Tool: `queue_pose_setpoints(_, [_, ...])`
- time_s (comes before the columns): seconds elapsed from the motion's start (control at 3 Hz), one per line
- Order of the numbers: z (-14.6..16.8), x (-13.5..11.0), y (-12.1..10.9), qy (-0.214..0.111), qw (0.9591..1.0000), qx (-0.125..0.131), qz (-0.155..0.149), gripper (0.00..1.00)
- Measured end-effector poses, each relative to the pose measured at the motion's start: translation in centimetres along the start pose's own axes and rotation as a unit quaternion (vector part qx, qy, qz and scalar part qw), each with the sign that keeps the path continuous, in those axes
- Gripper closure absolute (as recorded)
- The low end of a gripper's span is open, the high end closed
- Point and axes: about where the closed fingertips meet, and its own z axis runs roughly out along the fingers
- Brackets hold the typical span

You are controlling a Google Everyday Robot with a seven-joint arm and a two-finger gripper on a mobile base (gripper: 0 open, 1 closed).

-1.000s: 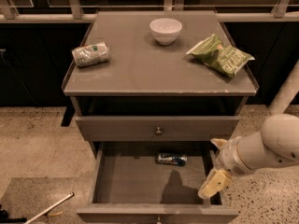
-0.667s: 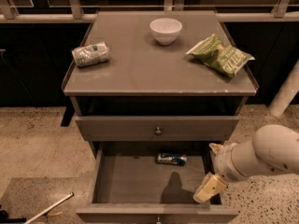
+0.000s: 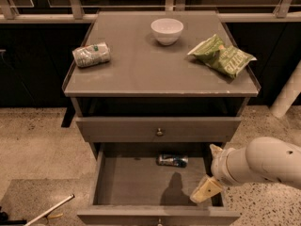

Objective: Pick redbull can from middle drawer and place on counter

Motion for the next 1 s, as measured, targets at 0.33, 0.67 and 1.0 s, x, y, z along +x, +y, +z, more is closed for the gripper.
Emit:
queue_pose_setpoints(0.33, [1.7, 0.6, 0.0, -0.004, 0.9999, -0.005, 0.012, 0.00])
queue_pose_setpoints(0.67, [5.3, 0.8, 0.4, -0.023, 0.9994, -0.018, 0.020, 0.00])
queue_pose_setpoints(1.0, [12.6, 0.8, 1.2, -0.047, 0.9970, -0.055, 0.026, 0.00])
